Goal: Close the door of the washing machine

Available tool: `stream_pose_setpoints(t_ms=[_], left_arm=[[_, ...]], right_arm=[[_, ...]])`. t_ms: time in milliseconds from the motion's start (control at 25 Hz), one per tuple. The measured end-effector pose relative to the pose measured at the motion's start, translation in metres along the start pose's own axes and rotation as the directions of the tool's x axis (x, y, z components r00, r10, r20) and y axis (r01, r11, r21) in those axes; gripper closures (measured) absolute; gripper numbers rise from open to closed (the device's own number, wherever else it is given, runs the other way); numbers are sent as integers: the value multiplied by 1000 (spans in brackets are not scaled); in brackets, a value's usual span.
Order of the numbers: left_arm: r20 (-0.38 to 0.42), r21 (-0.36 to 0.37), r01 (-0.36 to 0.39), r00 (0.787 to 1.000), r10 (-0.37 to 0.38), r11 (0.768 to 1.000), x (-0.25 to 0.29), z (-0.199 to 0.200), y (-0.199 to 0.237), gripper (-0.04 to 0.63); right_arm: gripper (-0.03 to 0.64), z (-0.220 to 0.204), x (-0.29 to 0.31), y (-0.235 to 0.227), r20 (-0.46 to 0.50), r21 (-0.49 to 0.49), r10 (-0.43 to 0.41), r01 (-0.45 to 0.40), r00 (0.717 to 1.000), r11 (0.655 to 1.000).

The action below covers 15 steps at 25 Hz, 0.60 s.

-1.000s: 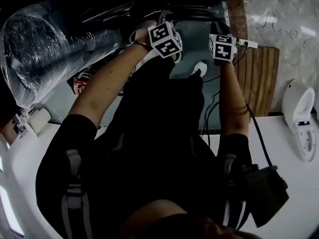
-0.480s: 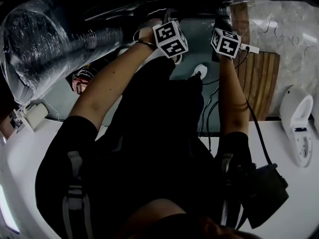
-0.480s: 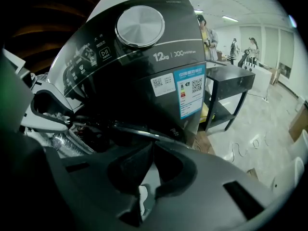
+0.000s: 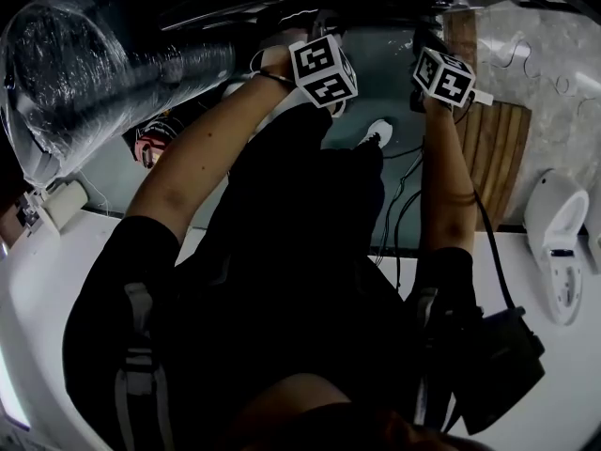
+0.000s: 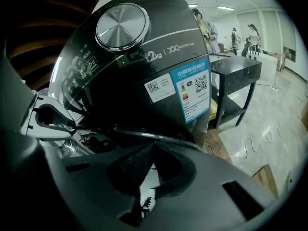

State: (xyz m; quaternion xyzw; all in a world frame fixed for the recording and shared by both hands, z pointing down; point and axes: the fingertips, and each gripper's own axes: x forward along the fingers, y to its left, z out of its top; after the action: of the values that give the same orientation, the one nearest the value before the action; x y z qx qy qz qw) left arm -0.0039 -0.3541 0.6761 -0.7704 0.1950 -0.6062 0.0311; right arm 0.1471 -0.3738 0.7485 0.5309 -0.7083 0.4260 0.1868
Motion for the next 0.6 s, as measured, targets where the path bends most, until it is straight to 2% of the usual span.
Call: stream_pose_setpoints(t_ms=[160, 280, 600], left_arm=[[-3, -22, 3, 1000, -3, 1000, 0, 0, 2, 514], [-9, -30, 0, 1000, 0, 1000, 0, 0, 3, 515], [-8, -53, 1, 1000, -2, 999, -1, -2, 9, 517]], right_arm=[[612, -1, 1, 2, 14, 28, 19, -20, 1000, 999], [611, 0, 1, 1, 21, 11, 33, -33, 999, 999], [612, 8, 7, 3, 45, 26, 25, -27, 999, 999]])
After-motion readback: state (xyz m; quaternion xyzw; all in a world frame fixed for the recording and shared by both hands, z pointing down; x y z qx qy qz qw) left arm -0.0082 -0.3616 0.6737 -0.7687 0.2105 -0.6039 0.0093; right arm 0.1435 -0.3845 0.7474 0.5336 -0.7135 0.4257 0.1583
